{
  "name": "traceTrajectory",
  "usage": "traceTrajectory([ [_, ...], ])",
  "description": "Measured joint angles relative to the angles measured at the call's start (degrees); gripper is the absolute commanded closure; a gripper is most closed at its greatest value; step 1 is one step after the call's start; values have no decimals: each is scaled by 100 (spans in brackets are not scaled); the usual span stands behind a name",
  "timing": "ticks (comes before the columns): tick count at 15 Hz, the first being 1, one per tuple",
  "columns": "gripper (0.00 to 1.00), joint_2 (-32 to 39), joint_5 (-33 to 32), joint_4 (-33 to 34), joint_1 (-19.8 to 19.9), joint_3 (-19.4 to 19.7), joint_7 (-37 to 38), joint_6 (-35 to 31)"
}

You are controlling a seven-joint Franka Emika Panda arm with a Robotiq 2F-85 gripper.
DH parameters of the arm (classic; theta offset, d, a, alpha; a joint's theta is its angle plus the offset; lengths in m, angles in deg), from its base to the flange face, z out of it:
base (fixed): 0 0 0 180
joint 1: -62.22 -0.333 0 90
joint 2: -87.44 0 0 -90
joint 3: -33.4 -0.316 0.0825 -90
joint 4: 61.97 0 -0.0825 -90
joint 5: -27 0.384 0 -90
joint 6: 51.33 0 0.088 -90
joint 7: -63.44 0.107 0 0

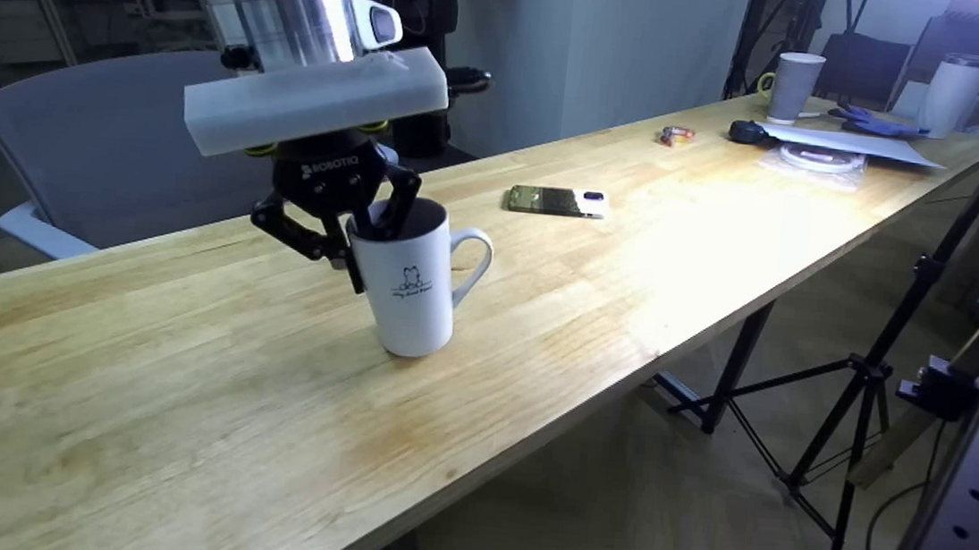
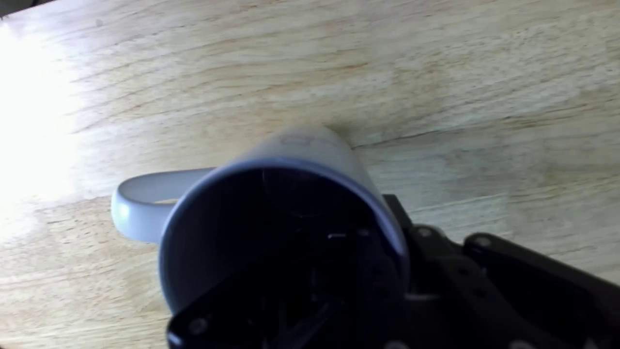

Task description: Get the white mug on the table and move it to the right

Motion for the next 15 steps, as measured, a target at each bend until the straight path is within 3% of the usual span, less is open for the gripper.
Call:
traceTrajectory([
  [9,98,-726,-207,743,-42,-142,66,687],
  [15,98,-1177,-260,819,150,-192,66,968],
])
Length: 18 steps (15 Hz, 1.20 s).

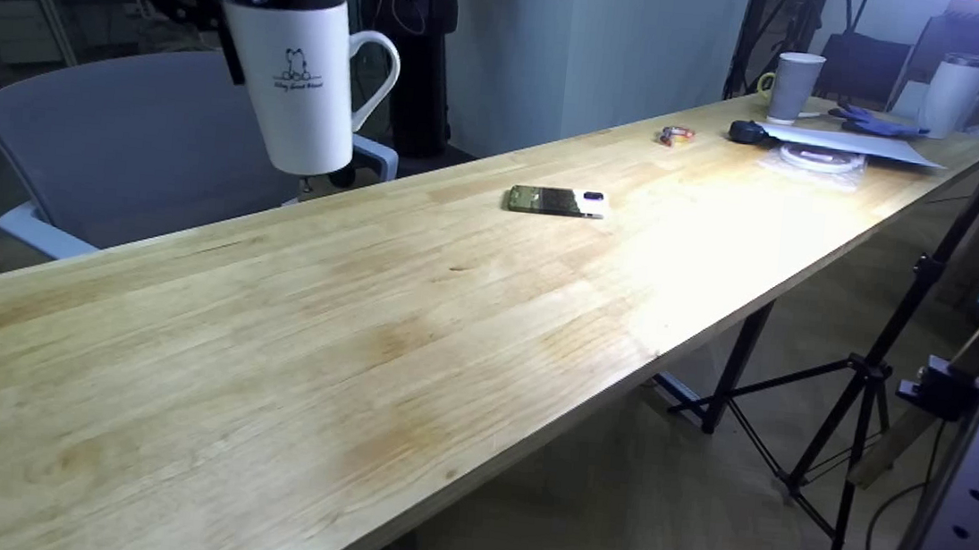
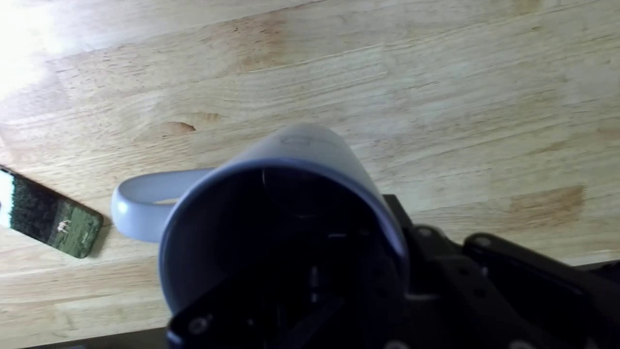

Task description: Get the white mug on the table and move it to the right

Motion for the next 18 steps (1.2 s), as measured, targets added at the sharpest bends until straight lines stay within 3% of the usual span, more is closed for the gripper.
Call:
traceTrajectory([
  [11,98,-204,-30,-75,1249,258,-151,68],
  [18,98,-212,59,-160,1776,419,-178,113],
])
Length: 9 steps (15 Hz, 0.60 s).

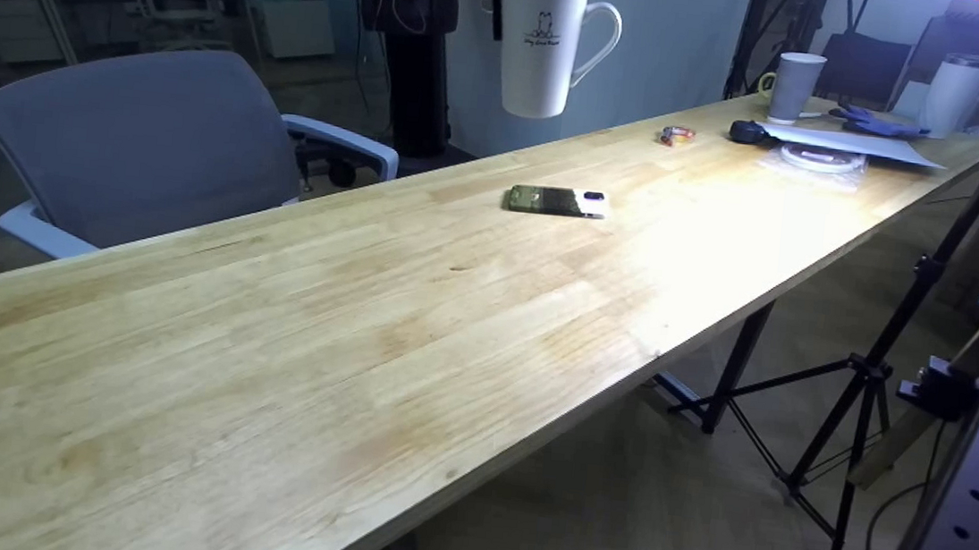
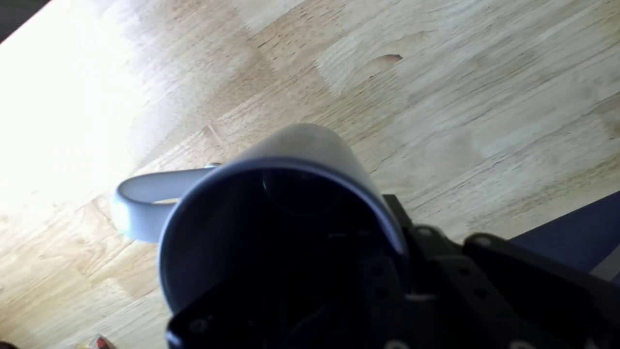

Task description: Get the white mug on the table and move it to the right

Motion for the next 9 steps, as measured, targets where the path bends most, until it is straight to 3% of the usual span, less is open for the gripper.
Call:
traceTrajectory([
  [9,98,-2,357,-368,331,64,-179,122],
])
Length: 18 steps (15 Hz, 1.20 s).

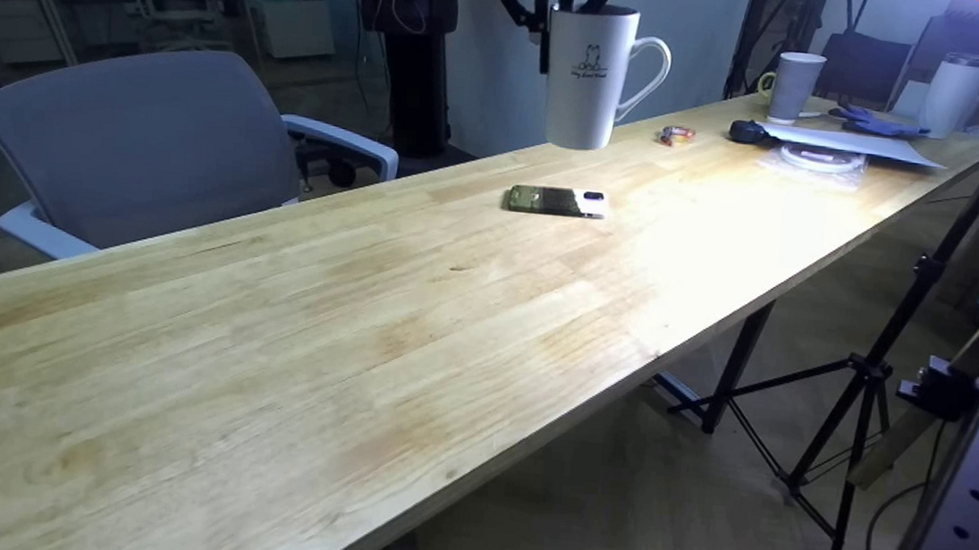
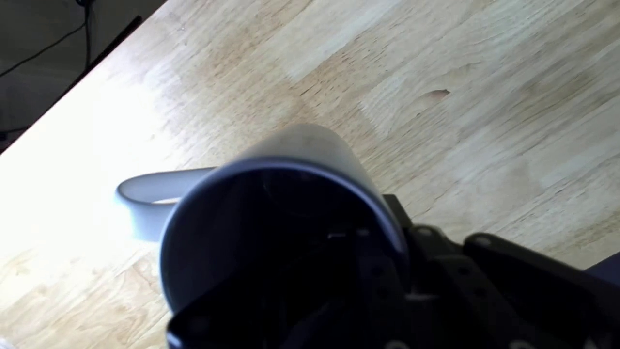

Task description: Get the white mug on the table and move it to the right

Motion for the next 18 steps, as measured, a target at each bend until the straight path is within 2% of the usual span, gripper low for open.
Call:
traceTrajectory([
  [9,98,204,147,-184,286,126,-275,93],
  [18,98,673,115,-160,418,363,-473,-800],
])
